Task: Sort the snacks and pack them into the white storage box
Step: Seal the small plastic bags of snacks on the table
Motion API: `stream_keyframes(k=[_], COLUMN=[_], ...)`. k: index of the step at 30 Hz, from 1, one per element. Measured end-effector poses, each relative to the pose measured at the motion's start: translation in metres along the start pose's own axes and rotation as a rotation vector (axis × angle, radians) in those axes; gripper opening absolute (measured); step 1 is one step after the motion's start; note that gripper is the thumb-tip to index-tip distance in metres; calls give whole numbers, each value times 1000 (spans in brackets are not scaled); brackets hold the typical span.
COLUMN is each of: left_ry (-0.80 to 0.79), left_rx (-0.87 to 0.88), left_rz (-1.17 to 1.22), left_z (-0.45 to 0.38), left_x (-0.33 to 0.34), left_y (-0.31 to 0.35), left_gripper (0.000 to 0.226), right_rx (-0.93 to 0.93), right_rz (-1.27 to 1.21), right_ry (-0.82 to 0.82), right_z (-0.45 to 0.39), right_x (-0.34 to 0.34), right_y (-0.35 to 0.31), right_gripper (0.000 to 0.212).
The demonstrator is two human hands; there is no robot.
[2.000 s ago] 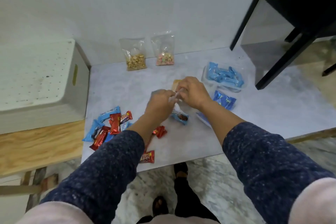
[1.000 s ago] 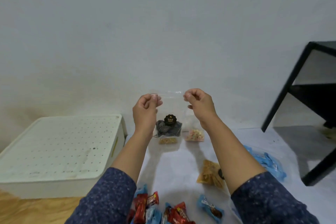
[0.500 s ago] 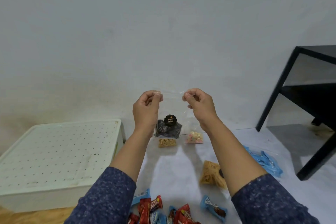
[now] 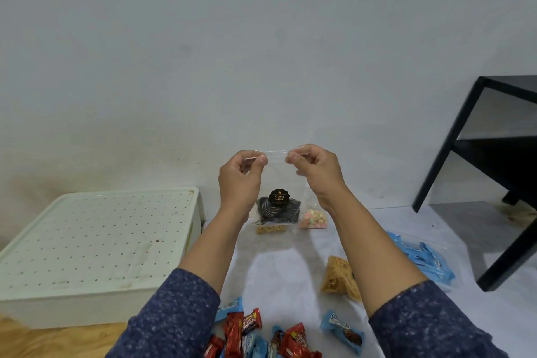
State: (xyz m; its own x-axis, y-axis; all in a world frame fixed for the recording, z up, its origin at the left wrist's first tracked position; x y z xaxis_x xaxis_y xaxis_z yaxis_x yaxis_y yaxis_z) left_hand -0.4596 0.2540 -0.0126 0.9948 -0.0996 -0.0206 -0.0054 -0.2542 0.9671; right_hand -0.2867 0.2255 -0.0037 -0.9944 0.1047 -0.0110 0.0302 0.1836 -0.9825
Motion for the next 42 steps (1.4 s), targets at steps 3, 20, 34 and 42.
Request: stream_keyframes(k=[3,20,34,42], left_ry=[-12,-44,-40,-15], left_rx=[-11,35,346,326], left_rz=[53,-138,-278,-316], left_z=[0,1,4,0], left_x=[0,10,17,10], left_y=[-3,7,35,28], left_gripper=[16,37,24,17], right_rx=[42,7,-131,-131], right_rz=[-96,-104,-29,44], right_ry=[-64,-63,27,11], right_z=[2,6,0,-4], right_x=[6,8,-2,3], right_y=[5,10,-6,-5], right_gripper=[8,21,22,21])
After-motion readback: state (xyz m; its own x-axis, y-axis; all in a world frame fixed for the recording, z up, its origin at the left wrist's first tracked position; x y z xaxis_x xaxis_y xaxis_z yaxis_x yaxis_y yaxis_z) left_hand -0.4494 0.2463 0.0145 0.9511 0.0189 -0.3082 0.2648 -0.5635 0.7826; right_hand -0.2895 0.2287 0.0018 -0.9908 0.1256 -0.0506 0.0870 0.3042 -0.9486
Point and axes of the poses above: each hand's wrist, its own z-axis away from the middle knuckle, its own x-axis out of the palm, y = z × x, the point moved 10 cm from there along -z, towards the middle knuckle, and after that the axes turned 10 degrees about -y, right-handed, at the moved point
